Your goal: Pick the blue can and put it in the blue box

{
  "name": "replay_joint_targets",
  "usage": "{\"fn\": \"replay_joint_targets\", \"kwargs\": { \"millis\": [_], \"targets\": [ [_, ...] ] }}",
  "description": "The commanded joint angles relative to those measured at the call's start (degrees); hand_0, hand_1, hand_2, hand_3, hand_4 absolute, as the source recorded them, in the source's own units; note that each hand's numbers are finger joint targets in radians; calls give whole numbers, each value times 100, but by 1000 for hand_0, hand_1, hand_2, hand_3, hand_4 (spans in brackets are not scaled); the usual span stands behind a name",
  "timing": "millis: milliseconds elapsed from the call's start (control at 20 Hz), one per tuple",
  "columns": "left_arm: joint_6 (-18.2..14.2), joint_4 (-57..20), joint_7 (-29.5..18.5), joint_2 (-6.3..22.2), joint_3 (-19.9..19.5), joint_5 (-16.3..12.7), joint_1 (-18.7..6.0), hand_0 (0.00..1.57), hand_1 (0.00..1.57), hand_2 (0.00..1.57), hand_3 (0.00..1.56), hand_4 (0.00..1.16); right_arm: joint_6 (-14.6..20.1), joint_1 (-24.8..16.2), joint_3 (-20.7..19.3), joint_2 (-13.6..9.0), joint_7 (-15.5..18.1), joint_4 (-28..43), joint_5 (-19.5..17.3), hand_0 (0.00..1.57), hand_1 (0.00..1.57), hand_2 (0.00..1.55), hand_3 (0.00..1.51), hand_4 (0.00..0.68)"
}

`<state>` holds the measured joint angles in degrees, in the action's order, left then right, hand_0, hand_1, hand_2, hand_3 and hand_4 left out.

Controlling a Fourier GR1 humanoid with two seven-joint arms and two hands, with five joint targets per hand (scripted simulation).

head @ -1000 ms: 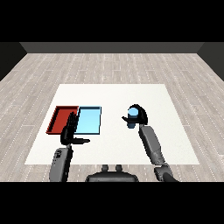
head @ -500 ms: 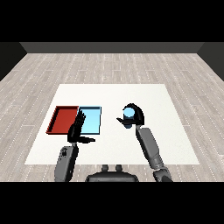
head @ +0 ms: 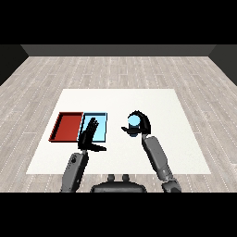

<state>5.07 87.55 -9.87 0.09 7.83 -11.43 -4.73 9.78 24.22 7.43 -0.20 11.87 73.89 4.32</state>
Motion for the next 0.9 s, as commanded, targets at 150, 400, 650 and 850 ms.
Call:
{"fn": "replay_joint_targets", "kwargs": {
  "millis": [150, 400, 650, 850],
  "targets": [
    [-640, 84, 899, -9, 345, 21, -631, 0, 0, 0, 0, 0, 418, 239, 509, 19, -126, 9, 118, 1445, 1445, 1463, 1433, 608],
    [-957, -664, 180, -9, 692, 68, -641, 0, 0, 0, 0, 0, 221, -3, 697, 19, 449, -231, 192, 1434, 1434, 1453, 1436, 607],
    [-1136, -957, -93, -9, 1201, 286, -572, 0, 0, 0, 0, 0, 203, 524, 546, 20, -96, -136, 59, 1433, 1433, 1455, 1424, 617],
    [-1770, -1283, 136, -9, 1512, -200, -1363, 0, 0, 0, 0, 0, 126, 332, 716, 20, 84, -53, 203, 1420, 1420, 1458, 1426, 615]
  ]
}}
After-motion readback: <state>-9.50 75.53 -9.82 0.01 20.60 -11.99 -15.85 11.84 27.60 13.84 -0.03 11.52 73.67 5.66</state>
